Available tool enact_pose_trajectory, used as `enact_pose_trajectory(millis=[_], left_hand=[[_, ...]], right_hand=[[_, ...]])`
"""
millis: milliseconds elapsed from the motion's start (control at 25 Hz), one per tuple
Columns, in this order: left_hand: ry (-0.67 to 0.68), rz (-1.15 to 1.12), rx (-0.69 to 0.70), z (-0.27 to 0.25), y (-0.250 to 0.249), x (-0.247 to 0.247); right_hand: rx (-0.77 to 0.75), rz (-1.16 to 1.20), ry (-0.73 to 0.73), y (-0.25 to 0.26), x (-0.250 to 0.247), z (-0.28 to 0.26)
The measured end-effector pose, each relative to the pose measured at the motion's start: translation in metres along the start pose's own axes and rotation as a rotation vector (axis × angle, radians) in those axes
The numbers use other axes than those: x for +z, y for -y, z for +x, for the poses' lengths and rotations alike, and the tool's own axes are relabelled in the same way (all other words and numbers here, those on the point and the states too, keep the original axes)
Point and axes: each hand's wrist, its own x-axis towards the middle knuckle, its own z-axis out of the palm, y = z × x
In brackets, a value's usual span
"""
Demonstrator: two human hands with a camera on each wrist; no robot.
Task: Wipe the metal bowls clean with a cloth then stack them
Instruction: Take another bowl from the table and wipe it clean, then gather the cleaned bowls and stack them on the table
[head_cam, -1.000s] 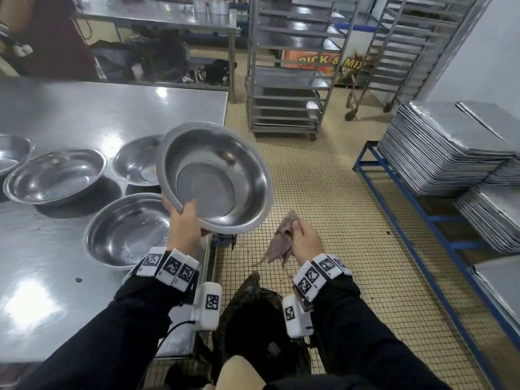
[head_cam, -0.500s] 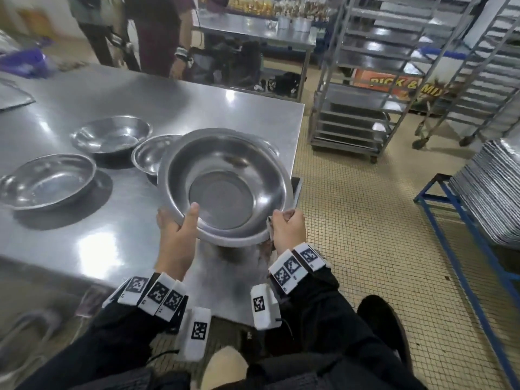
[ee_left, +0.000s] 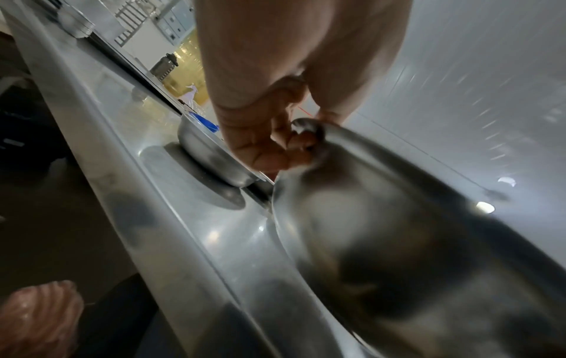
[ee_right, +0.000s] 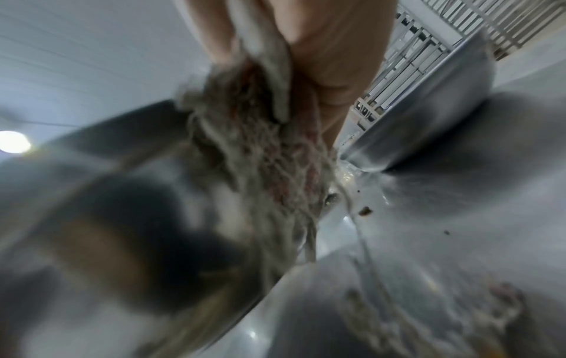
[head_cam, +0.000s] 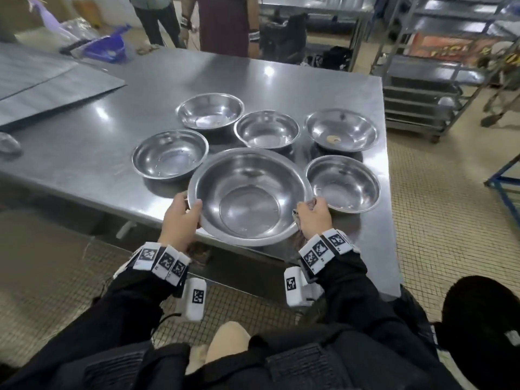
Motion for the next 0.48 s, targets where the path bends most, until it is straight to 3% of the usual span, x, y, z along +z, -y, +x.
enact_pose_trajectory(millis=[200, 480], left_hand=[[0.138, 0.149, -0.044, 0.025, 0.022, -0.008], [0.127, 0.223, 0.006, 0.040, 0.029, -0.004]], right_hand=[[0.010, -0.025, -0.042, -0.017, 0.023, 0.016], [-0.019, -0.094, -0.115, -0.017, 0.010, 0.019]])
